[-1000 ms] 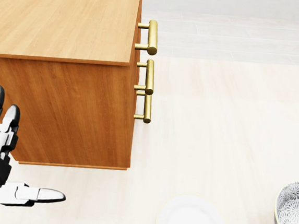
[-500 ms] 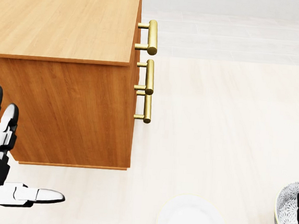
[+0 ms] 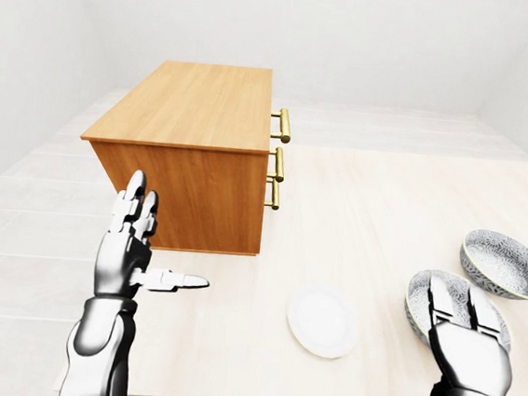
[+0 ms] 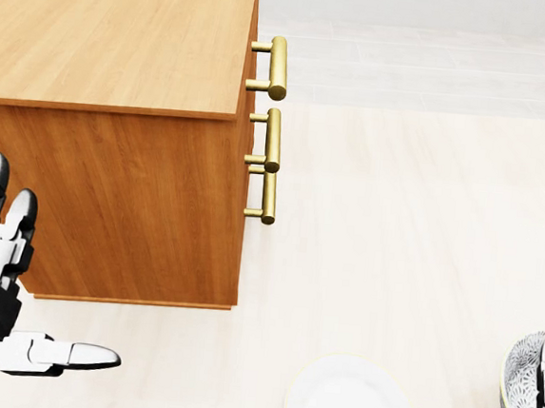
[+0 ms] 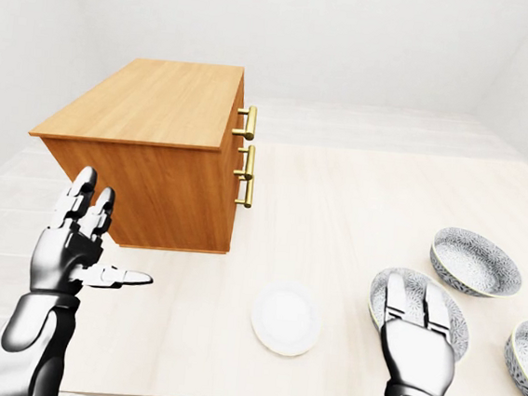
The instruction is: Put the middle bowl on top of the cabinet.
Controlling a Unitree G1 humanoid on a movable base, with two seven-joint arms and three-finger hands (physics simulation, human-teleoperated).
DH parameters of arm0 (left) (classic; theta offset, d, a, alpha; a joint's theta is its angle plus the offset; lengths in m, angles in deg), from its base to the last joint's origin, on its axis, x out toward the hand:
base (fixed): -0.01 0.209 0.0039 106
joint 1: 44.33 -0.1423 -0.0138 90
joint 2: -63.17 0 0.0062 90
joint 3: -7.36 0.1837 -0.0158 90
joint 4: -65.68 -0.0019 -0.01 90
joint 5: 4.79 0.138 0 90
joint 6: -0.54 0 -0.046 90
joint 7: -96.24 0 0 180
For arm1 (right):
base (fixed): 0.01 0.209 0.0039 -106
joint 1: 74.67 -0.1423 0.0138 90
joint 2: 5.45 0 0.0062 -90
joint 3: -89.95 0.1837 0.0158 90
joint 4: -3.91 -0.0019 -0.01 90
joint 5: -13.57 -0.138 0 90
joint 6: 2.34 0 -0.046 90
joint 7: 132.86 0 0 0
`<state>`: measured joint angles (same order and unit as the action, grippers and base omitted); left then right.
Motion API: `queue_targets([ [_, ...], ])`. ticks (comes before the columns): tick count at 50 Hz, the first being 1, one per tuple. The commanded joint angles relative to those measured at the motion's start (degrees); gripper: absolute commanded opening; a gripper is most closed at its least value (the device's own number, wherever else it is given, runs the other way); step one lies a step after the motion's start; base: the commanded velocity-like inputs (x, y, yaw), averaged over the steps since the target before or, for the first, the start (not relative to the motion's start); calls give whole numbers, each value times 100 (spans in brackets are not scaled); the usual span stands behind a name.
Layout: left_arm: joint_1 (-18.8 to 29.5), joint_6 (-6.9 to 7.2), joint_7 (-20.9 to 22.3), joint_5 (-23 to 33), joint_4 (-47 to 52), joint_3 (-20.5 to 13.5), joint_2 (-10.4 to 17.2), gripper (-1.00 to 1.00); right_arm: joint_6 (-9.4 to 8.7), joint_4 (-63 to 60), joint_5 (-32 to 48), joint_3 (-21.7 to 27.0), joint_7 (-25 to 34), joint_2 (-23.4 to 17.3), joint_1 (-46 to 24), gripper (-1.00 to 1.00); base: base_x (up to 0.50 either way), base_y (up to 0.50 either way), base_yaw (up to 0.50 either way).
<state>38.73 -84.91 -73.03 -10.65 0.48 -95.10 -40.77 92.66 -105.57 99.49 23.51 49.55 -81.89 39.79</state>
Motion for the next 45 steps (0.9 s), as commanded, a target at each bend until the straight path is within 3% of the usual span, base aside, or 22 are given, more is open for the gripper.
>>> queue_targets([
  [1, -12, -8, -2, -9, 4, -7, -1, 100, 0, 220, -36, -17, -133, -46, 26, 100, 0, 0, 0],
  [26, -20, -45, 8, -11, -22, -30, -2, 100, 0, 420, -98, -170, -298, -75, 92, 100, 0, 0, 0],
  [31, 3, 45, -17, -55, 86, -76, 19, 100, 0, 391, -212, -127, -284, -105, 134, 100, 0, 0, 0],
  [45, 26, 45, -47, -22, 180, -63, 16, 100, 0, 771, -442, 87, -308, -234, -50, 100, 0, 0, 0],
])
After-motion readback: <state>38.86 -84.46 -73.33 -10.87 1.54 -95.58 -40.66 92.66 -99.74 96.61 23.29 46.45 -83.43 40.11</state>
